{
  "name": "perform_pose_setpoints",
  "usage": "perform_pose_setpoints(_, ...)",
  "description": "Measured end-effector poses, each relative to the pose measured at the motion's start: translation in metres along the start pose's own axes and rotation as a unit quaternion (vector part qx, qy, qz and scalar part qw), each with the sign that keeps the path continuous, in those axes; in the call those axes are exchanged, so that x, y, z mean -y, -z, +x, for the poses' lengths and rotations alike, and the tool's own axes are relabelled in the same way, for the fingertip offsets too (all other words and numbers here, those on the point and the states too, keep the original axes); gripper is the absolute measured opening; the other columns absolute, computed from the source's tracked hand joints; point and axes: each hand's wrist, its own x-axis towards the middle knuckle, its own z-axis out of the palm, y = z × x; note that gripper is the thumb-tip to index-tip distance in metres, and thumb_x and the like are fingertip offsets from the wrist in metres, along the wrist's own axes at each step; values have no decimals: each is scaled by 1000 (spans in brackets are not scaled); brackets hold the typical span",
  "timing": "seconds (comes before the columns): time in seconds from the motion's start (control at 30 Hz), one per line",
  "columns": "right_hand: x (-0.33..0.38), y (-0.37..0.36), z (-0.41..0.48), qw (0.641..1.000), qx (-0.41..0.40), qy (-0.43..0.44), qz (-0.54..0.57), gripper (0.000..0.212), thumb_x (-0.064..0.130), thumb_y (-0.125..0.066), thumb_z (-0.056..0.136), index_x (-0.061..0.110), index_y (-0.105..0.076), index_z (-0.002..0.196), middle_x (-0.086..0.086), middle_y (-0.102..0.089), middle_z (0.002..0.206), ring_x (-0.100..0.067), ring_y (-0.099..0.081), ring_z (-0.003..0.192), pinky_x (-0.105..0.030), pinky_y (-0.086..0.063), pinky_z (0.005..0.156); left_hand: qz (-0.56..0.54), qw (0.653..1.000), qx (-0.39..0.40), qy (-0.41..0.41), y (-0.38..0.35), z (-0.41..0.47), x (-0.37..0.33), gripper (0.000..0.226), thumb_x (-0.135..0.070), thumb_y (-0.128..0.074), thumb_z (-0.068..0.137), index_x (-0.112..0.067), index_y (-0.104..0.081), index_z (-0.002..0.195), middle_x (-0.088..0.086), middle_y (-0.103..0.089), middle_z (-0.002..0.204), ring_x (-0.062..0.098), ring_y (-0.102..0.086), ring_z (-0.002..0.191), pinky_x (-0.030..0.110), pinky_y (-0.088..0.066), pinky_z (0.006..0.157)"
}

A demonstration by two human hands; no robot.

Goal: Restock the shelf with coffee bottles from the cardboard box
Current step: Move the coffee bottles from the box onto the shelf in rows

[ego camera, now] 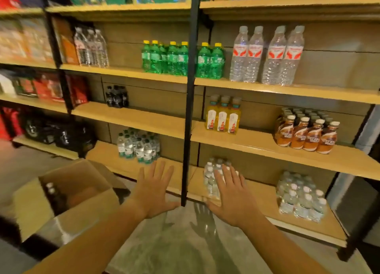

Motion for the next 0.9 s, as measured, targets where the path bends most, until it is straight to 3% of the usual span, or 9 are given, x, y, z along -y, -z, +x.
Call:
perform_pose_setpoints(0.13,98,-14,50,998,15,59,16,98,78,-30,87,24,3,161,-9,7,170,-33,7,156,-51,1,124,16,998,19,50,-14,-44,103,114,-93,-23,80,-22,13,161,13,12,170,39,6,156,61,-8,124)
perform_pose_setpoints(0.3,230,-44,112,993,21,103,54,97,79,-28,87,27,6,161,-8,10,169,-34,8,155,-52,5,124,15,995,26,97,-31,-100,241,121,-96,7,65,-26,-5,163,8,-1,171,36,-3,157,62,-11,123)
perform_pose_setpoints(0.4,301,-67,145,990,27,118,70,94,74,-32,90,25,6,161,-7,13,168,-35,7,156,-50,2,124,5,992,26,127,-53,-124,316,111,-95,-14,74,-27,-8,162,8,-7,171,38,-9,156,63,-12,122)
perform_pose_setpoints(0.53,377,-97,184,983,91,137,79,95,73,-35,91,23,6,161,-9,17,167,-35,8,155,-51,-1,124,16,982,85,168,-92,-141,388,123,-100,-8,68,-23,-6,163,11,-7,171,40,-10,156,66,-13,121)
perform_pose_setpoints(0.6,407,-110,204,981,94,156,74,99,81,-32,89,15,-15,161,-14,-6,167,-42,-17,153,-55,-18,121,26,980,101,168,-111,-140,419,125,-99,-16,68,-20,-8,164,13,-11,170,40,-14,155,66,-20,120)
perform_pose_setpoints(0.67,428,-130,226,974,108,177,92,100,84,-36,85,9,-47,148,-22,-43,153,-44,-52,133,-56,-43,106,22,979,104,176,-127,-133,449,125,-98,-25,67,-15,-25,161,15,-29,165,42,-31,149,67,-32,114)
perform_pose_setpoints(0.73,445,-152,253,972,103,181,111,93,80,-52,78,12,-54,143,-19,-55,145,-41,-58,127,-53,-51,100,22,977,107,183,-143,-119,477,124,-97,-26,66,-13,-34,158,17,-39,160,44,-41,143,69,-39,108)
perform_pose_setpoints(0.8,465,-162,281,973,100,166,126,95,76,-56,74,22,-40,150,-12,-45,155,-36,-49,137,-51,-47,106,25,975,113,188,-156,-99,502,128,-96,-14,62,-16,-19,162,16,-23,167,44,-27,151,67,-27,116)
perform_pose_setpoints(0.9,482,-184,318,972,85,173,131,92,74,-50,84,31,-12,156,-2,-19,165,-28,-26,149,-45,-29,118,45,968,141,201,-170,-71,534,126,-94,-3,60,-21,9,162,12,5,171,39,0,157,60,-9,124)
